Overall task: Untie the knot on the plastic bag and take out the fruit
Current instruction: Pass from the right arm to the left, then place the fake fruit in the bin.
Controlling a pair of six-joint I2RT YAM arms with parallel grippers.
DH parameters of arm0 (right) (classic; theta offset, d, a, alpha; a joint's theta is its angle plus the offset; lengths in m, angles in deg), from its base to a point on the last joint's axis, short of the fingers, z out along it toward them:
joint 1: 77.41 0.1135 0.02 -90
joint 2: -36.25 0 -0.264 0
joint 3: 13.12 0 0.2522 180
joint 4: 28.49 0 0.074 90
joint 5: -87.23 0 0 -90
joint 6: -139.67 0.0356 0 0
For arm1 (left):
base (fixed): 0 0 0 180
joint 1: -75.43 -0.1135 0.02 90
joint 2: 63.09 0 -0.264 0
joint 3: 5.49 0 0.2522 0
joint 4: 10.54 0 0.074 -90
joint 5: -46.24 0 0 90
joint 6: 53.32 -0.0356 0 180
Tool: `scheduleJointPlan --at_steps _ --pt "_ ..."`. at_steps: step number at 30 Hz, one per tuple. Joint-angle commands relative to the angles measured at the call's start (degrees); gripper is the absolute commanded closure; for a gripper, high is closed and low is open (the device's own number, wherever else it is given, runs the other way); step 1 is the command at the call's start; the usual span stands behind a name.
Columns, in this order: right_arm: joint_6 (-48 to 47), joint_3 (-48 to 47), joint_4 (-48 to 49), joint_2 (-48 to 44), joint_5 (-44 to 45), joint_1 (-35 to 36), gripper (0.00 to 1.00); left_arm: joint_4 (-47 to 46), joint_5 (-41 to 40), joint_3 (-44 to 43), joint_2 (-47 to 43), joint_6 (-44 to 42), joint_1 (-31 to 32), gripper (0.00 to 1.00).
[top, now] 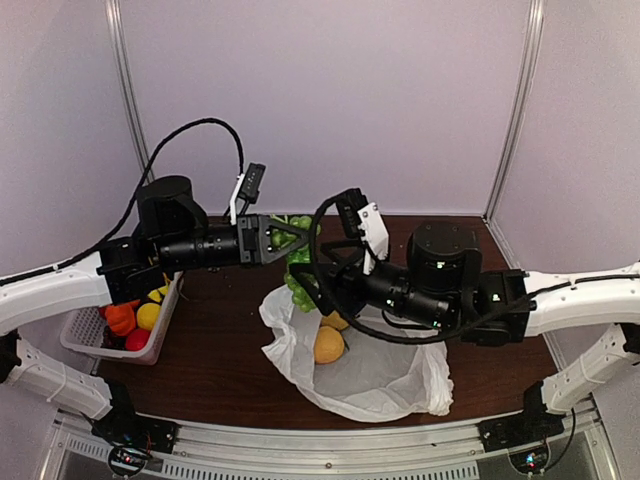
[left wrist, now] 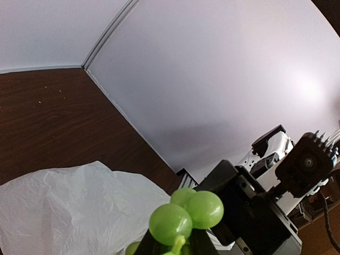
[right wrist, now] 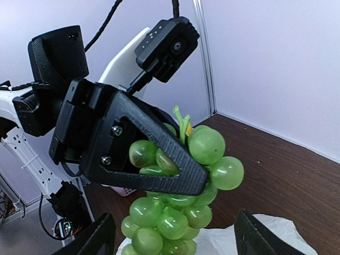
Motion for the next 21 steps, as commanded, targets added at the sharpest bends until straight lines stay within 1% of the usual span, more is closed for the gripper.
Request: scheduleJointPlan --at_steps 1,4,6,9,14,18,21 --pt "0.31 1.93 -0.98 -4.10 3.65 -0.22 0.19 8.27 1.38 -5.72 -0.69 -4.80 -2.70 0.98" --pt "1.32 2.77 -3.04 -6.51 7.00 -0.47 0.13 14.41 4.58 -7.54 -1.36 -7.65 -7.61 0.98" --pt "1.98 2.78 -5.83 -7.56 10.06 -0.62 0.10 20.98 4.76 -9.16 -2.54 -10.51 -10.95 0.98" --pt "2.63 2.56 -9.49 -9.09 13.66 -1.31 0.08 28.94 4.90 -10.81 -4.74 -14.73 -18.71 0.99" --pt "3.07 3.59 -13.17 -11.90 17.38 -2.48 0.06 40.60 5.79 -12.11 -5.80 -21.44 -34.51 1.00" --pt "4.23 5.06 -14.41 -14.25 18.92 -3.27 0.06 46.35 2.28 -12.37 -3.86 -26.04 -44.25 1.00" --pt "4.69 6.36 -14.60 -15.82 19.17 -3.65 0.05 50.71 -3.89 -14.24 -1.12 -29.47 -47.71 1.00"
